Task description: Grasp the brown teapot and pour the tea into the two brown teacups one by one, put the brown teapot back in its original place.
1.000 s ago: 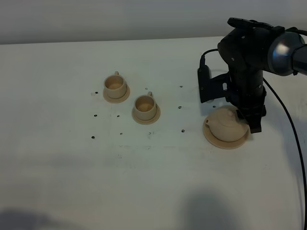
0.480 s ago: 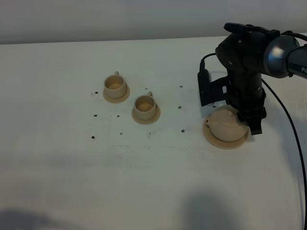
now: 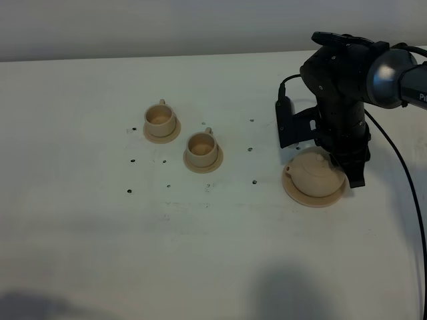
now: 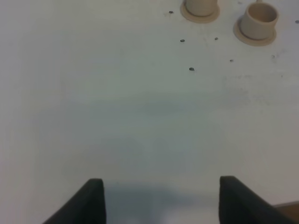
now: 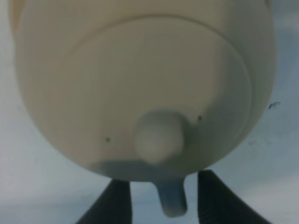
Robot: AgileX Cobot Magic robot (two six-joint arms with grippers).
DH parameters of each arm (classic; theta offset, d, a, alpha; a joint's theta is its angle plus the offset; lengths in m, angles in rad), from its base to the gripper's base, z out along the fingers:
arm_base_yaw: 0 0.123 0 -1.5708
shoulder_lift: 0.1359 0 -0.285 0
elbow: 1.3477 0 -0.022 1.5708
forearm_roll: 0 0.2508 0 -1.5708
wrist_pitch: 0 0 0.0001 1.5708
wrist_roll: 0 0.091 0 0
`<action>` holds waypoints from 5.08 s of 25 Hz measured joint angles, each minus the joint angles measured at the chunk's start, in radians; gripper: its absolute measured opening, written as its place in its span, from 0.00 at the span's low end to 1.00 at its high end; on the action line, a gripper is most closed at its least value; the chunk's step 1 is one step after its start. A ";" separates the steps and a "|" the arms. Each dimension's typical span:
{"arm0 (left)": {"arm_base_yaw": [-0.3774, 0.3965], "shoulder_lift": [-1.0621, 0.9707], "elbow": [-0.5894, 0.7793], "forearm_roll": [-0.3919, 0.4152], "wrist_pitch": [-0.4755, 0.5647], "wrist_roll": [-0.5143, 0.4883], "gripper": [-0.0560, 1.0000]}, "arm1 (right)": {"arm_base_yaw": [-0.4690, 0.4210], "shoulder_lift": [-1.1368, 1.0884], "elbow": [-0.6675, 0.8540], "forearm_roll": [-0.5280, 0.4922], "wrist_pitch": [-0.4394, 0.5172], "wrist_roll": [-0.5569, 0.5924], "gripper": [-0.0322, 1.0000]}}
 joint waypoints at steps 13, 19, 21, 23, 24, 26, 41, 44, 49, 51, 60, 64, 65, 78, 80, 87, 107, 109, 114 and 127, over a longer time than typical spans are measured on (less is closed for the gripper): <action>0.000 0.000 0.000 0.000 0.000 0.000 0.53 | 0.000 0.000 0.000 0.024 0.014 0.055 0.13; 0.000 0.000 0.000 0.000 0.000 0.001 0.53 | 0.000 0.000 0.000 0.027 0.016 0.055 0.13; 0.000 0.000 0.000 0.000 0.000 0.001 0.53 | 0.000 0.000 0.000 0.027 0.016 0.055 0.13; 0.000 0.000 0.000 0.000 0.000 0.001 0.53 | 0.000 0.000 0.000 0.027 0.018 0.055 0.13; 0.000 0.000 0.000 0.000 0.000 0.001 0.53 | 0.000 0.000 0.000 0.028 0.018 0.055 0.13; 0.000 0.000 0.000 0.000 0.000 0.001 0.53 | -0.004 0.000 -0.001 0.033 0.020 0.055 0.13; 0.000 0.000 0.000 0.000 0.000 0.001 0.53 | -0.062 -0.041 -0.001 0.184 0.023 0.049 0.13; 0.000 0.000 0.000 0.000 0.000 0.001 0.53 | -0.069 -0.055 -0.001 0.191 0.022 0.048 0.13; 0.000 0.000 0.000 0.000 0.000 0.001 0.53 | -0.076 -0.068 -0.001 0.197 0.031 0.048 0.13; 0.000 0.000 0.000 0.000 0.000 0.001 0.53 | -0.077 -0.068 -0.001 0.198 0.048 0.055 0.13; 0.000 0.000 0.000 0.000 0.000 0.001 0.52 | -0.078 -0.068 -0.070 0.222 0.084 0.166 0.13; 0.000 0.000 0.000 0.000 0.000 0.001 0.52 | -0.078 -0.068 -0.148 0.269 0.083 0.216 0.13; 0.000 0.000 0.000 0.000 0.000 0.001 0.52 | -0.078 -0.068 -0.163 0.279 0.083 0.236 0.13; 0.000 0.000 0.000 0.000 0.000 0.001 0.52 | 0.035 -0.068 -0.191 0.214 0.086 0.463 0.13; 0.000 0.000 0.000 0.000 0.000 0.001 0.52 | 0.045 -0.068 -0.191 0.204 0.087 0.469 0.13; 0.000 0.000 0.000 0.000 0.000 0.001 0.53 | 0.089 -0.049 -0.227 0.120 0.094 0.436 0.13; 0.000 0.000 0.000 0.000 0.000 0.001 0.53 | 0.094 0.225 -0.694 0.108 0.098 0.344 0.13; 0.000 0.000 0.000 0.000 0.000 0.001 0.53 | 0.102 0.239 -0.718 0.101 0.098 0.340 0.13; 0.000 0.000 0.000 0.000 0.000 0.001 0.53 | 0.134 0.270 -0.751 0.078 0.098 0.332 0.13; 0.000 0.000 0.000 0.000 0.000 0.000 0.52 | 0.180 0.284 -0.752 -0.028 0.028 0.350 0.13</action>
